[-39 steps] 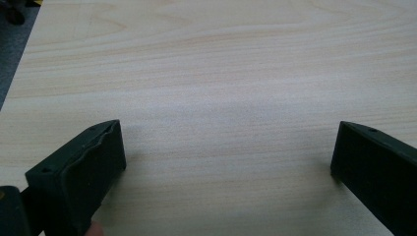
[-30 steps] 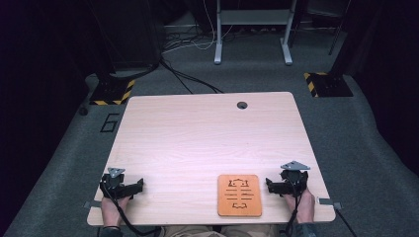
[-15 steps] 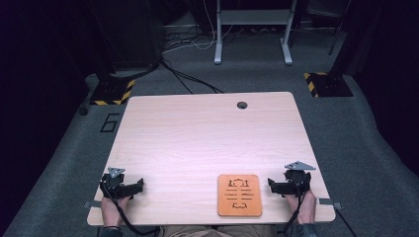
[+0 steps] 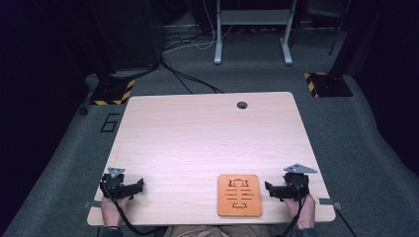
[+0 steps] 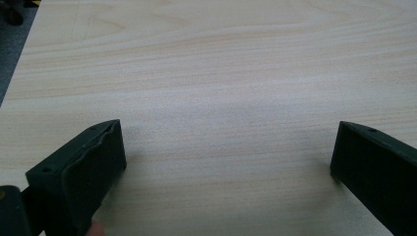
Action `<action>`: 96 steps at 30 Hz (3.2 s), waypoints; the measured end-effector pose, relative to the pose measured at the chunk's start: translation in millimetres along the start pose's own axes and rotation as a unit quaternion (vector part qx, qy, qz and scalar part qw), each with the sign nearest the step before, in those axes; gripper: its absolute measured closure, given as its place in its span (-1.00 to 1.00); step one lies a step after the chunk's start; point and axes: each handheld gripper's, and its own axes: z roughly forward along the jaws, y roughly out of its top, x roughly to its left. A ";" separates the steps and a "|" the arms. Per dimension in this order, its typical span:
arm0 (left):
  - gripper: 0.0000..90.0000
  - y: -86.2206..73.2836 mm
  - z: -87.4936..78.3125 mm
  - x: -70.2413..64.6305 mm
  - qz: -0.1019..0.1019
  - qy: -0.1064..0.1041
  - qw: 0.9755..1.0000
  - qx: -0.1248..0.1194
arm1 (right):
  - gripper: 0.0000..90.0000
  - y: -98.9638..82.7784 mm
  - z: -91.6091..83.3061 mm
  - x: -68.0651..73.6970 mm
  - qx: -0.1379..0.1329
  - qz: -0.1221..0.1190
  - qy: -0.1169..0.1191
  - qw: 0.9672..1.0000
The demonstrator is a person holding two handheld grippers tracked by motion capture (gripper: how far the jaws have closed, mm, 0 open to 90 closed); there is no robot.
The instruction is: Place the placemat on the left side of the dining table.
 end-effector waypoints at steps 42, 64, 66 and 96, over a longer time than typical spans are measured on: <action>-1.00 0.0 0.0 0.0 0.000 0.000 1.000 0.000 | -1.00 1.0 22.8 43.8 0.048 -0.053 0.011 0.997; -1.00 0.0 0.0 0.0 0.000 0.000 1.000 0.000 | -1.00 -1.1 19.9 34.3 0.054 -0.038 0.010 0.998; -1.00 0.0 0.0 0.0 0.000 0.000 1.000 0.000 | -1.00 -1.4 19.7 32.3 0.054 -0.041 0.010 0.998; -1.00 -0.1 0.0 -0.2 -0.001 -0.001 1.000 0.001 | -1.00 -12.3 12.6 15.5 0.037 -0.027 0.019 0.999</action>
